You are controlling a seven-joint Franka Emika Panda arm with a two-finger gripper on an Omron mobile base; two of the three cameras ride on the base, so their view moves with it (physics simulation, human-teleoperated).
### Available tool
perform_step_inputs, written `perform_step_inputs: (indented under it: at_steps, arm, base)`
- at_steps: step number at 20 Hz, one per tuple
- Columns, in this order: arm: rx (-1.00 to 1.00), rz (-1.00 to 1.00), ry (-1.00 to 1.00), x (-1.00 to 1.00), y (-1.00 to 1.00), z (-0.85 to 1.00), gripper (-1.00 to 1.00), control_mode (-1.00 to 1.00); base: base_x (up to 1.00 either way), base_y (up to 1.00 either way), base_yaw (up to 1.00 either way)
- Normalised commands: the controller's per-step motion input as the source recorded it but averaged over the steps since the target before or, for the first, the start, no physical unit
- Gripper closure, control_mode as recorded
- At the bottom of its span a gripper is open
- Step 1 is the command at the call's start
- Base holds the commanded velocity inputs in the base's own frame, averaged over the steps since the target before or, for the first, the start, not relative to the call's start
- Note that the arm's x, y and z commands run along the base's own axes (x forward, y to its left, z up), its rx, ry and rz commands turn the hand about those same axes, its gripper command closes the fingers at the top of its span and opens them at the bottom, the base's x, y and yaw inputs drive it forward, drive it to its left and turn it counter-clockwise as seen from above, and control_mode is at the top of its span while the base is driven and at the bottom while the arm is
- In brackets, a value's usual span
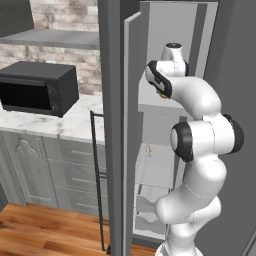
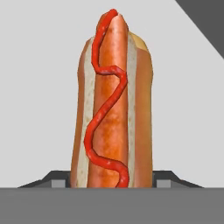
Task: Store the hot dog in the freezer for long-term storage. Close the freezer door after placing the cooked food.
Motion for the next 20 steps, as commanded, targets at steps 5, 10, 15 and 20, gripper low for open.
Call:
perform_step_inputs:
  at_steps: [5,10,15,20]
  arm:
    - [0.0,0.0,0.0,0.0,0.0,0.0,1.0,-1.0]
    - [0.0,0.0,0.0,0.0,0.0,-0.01,-1.0,-1.0]
    - [0.0,0.0,0.0,0.0,0.0,0.0,-1.0,-1.0]
    - [0.0,0.0,0.0,0.0,0.0,0.0,-1.0,-1.0]
  base:
    - [0.0,0.0,0.0]
    - [0.0,0.0,0.0]
    - [0.0,0.0,0.0]
    - [0.0,0.0,0.0]
